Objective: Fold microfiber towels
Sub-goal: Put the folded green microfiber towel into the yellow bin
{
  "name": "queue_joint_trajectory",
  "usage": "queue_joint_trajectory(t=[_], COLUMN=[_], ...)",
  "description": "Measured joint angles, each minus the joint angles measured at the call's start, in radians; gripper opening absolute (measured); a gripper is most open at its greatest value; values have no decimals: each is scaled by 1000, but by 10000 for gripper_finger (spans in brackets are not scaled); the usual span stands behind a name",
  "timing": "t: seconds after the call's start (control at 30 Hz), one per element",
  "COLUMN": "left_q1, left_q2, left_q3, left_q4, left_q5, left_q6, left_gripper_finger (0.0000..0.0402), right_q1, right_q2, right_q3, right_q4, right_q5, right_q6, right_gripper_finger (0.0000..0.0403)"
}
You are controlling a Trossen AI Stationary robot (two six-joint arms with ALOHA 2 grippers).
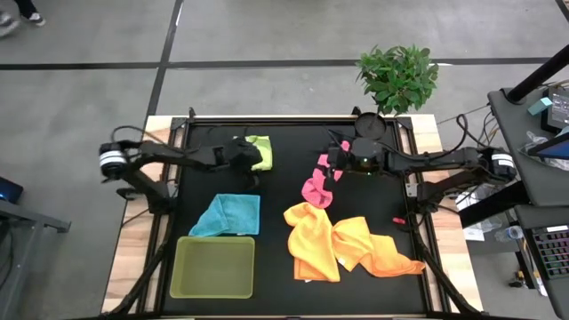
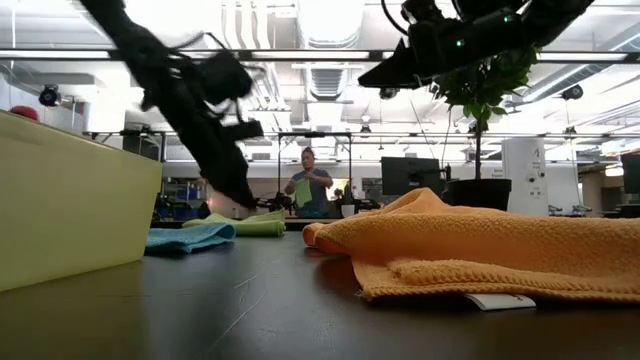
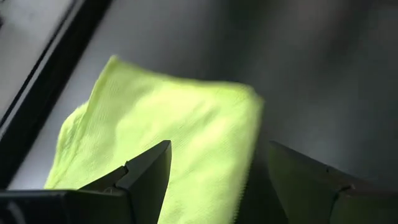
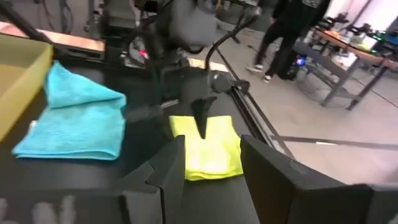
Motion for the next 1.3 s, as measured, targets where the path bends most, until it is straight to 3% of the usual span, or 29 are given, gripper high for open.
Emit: queue_joint_trajectory(t=[0.13, 0.3, 0.47, 0.73, 0.97, 1.13, 1.3], left_q1=[3, 5, 7, 10, 11, 8, -9], left_q2=[100, 160, 169, 170, 171, 147, 84], left_q3=[91, 122, 115, 112, 110, 113, 113], left_q4=[-112, -115, -106, -114, -118, -125, -117], left_q5=[-75, -78, -78, -78, -58, -41, 56], left_q6=[11, 36, 36, 29, 25, 20, -7], left_gripper_finger=[246, 240, 208, 123, 12, 3, 2], right_q1=[-29, -60, -71, -71, -71, -71, -71], right_q2=[-1, -1, -1, -1, -1, -1, -1], right_q3=[-15, -20, -20, -20, -21, -21, -21], right_q4=[-13, -50, -67, -67, -85, -87, -91], right_q5=[0, -1, -1, -1, -1, -1, -1], right_q6=[-2, -1, 9, 3, -4, -6, -6], right_gripper_finger=[141, 137, 136, 134, 136, 132, 134])
